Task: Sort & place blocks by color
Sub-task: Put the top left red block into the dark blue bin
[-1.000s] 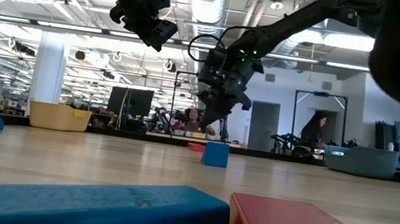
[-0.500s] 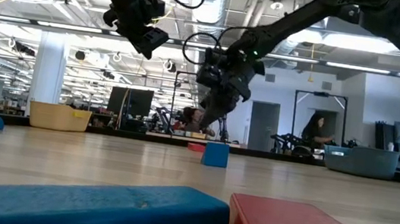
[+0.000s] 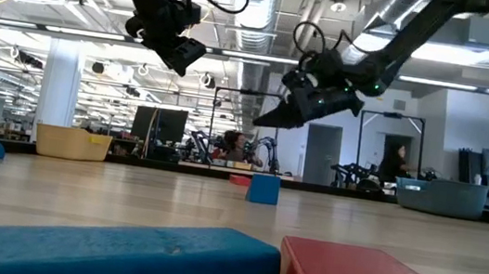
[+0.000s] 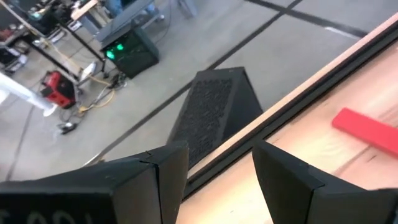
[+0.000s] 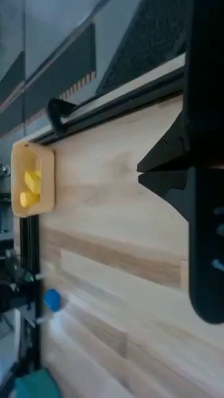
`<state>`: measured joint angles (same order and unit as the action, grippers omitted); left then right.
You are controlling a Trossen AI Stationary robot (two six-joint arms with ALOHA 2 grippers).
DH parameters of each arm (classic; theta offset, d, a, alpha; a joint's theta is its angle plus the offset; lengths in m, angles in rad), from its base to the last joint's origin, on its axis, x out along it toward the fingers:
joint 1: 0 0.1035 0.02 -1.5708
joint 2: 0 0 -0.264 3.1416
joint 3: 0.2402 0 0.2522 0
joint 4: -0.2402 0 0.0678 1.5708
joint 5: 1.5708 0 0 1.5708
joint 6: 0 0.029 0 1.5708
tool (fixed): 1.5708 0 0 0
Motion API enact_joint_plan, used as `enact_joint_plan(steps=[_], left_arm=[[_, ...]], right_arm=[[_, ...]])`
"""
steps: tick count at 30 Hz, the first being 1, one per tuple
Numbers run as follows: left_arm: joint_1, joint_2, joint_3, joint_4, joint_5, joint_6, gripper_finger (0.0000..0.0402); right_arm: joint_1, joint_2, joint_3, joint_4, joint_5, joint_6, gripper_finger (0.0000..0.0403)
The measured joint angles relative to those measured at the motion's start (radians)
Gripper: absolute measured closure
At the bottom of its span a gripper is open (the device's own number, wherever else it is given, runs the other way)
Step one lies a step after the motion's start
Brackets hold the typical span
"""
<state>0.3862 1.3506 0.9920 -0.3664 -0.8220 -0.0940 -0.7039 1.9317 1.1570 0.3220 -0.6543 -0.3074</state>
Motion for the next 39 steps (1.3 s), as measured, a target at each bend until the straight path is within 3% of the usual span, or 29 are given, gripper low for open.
enact_joint_plan(steps=[5,12,19,30,39], left_arm=[[0.0,0.0,0.0,0.03,0.028,0.003,0.0228],[0.0,0.0,0.0,0.021,0.05,0.003,0.0228],[0.0,0.0,0.0,0.017,0.049,0.004,0.0228],[0.0,0.0,0.0,0.019,0.048,0.019,0.0228],[0.0,0.0,0.0,0.018,0.049,0.019,0.0228]], right_arm=[[-0.019,0.126,0.125,-0.151,-0.056,0.102,0.0403],[0.0,0.26,0.431,-0.579,-0.027,0.041,0.0403],[0.013,0.389,0.65,-0.859,0.029,0.014,0.0403],[0.031,0.477,0.835,-1.147,0.172,-0.079,0.0403],[0.058,0.479,0.85,-1.274,0.354,-0.103,0.0403]])
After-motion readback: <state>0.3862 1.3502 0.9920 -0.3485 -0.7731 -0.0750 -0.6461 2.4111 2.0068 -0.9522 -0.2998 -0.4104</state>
